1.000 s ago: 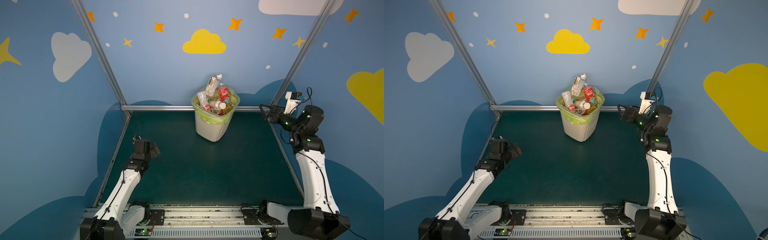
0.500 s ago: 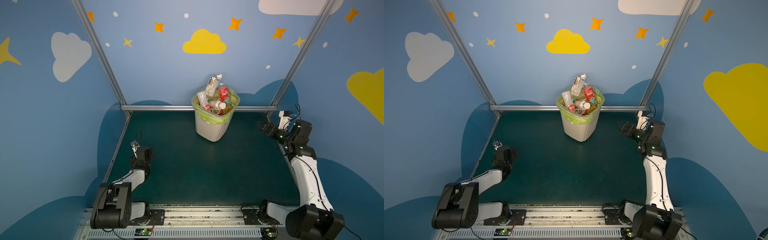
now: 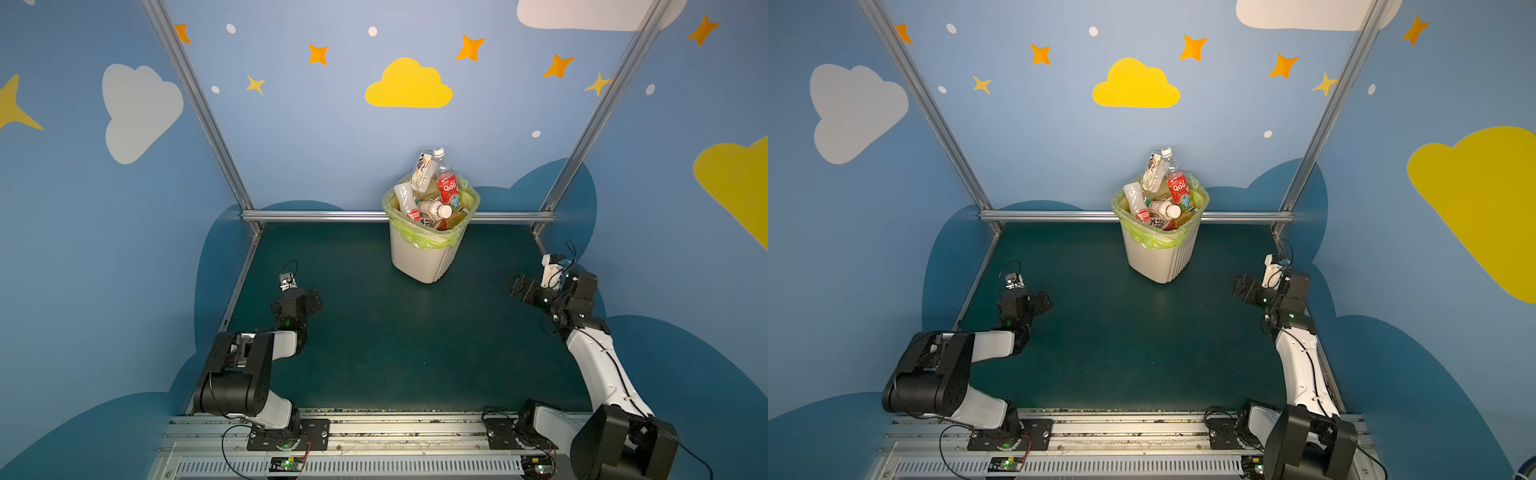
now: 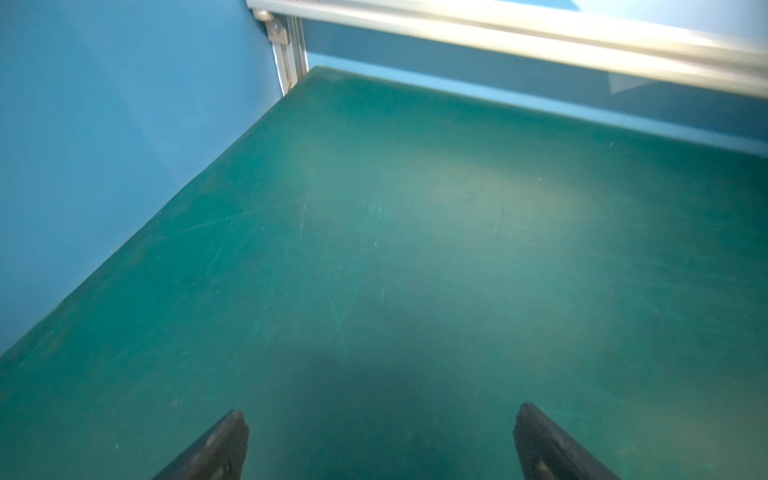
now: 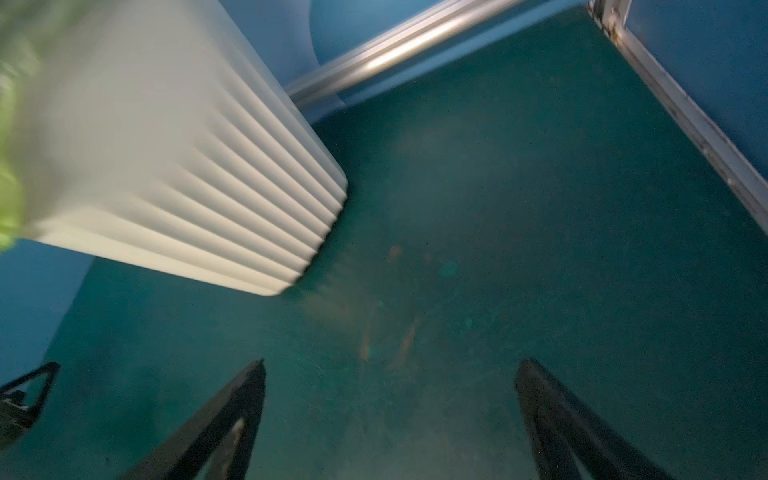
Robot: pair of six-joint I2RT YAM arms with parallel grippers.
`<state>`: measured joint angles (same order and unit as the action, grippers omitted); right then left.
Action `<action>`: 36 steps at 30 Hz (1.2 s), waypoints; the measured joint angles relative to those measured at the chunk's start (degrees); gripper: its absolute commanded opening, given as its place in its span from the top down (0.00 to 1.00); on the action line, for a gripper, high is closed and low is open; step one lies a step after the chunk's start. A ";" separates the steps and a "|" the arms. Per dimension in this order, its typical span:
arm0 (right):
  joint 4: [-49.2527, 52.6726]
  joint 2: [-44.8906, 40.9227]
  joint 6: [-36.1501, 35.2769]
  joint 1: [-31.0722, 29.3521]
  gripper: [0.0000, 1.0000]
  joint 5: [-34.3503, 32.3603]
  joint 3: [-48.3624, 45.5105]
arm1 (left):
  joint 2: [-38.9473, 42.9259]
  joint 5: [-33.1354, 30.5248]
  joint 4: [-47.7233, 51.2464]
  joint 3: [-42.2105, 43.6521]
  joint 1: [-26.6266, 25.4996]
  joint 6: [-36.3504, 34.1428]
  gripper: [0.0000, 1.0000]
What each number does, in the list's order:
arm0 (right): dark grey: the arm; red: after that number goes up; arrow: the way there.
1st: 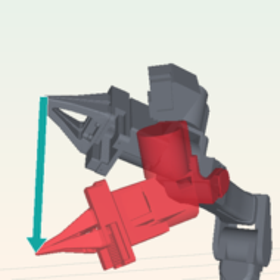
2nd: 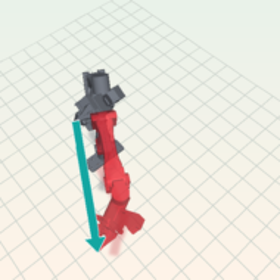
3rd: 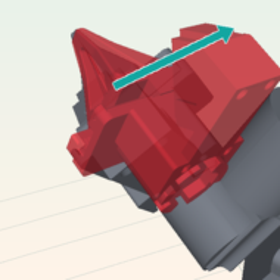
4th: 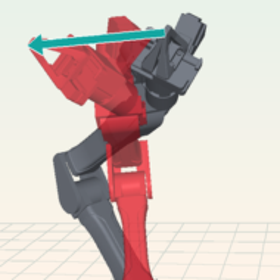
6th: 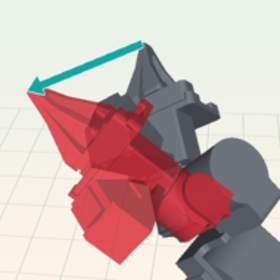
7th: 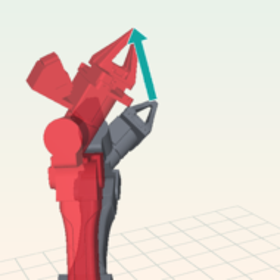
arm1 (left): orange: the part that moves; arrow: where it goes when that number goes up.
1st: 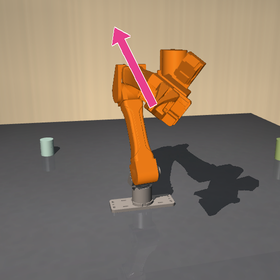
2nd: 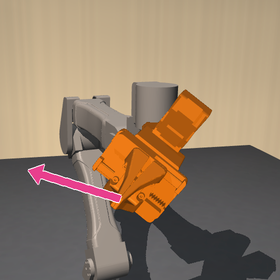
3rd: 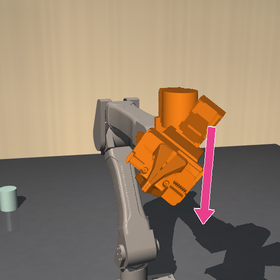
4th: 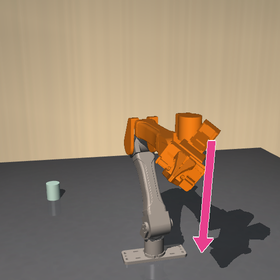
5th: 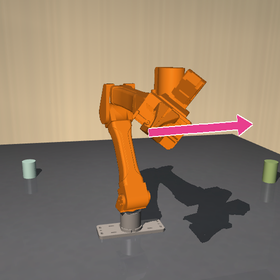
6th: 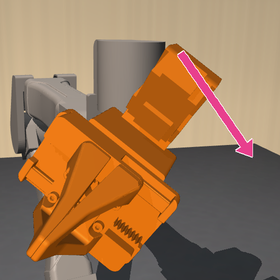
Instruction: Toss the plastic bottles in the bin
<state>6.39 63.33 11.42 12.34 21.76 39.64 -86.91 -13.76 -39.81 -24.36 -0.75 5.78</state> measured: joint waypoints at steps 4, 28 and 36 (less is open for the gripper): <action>-9.11 2.29 0.17 -0.20 0.05 -2.84 -9.75 | 0.00 0.20 -0.83 0.00 0.00 -0.24 0.00; -55.10 20.39 -8.35 -12.00 0.05 -18.71 -20.90 | 0.00 0.39 -1.22 0.00 -0.02 -0.68 0.00; -52.94 23.28 -10.34 -14.19 0.05 -22.38 -17.29 | 0.00 0.42 -1.25 0.00 -0.02 -0.70 0.00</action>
<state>-46.54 86.61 1.08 -1.85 -0.62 22.35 -86.91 -13.34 -41.06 -24.36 -0.78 5.08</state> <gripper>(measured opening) 0.946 0.998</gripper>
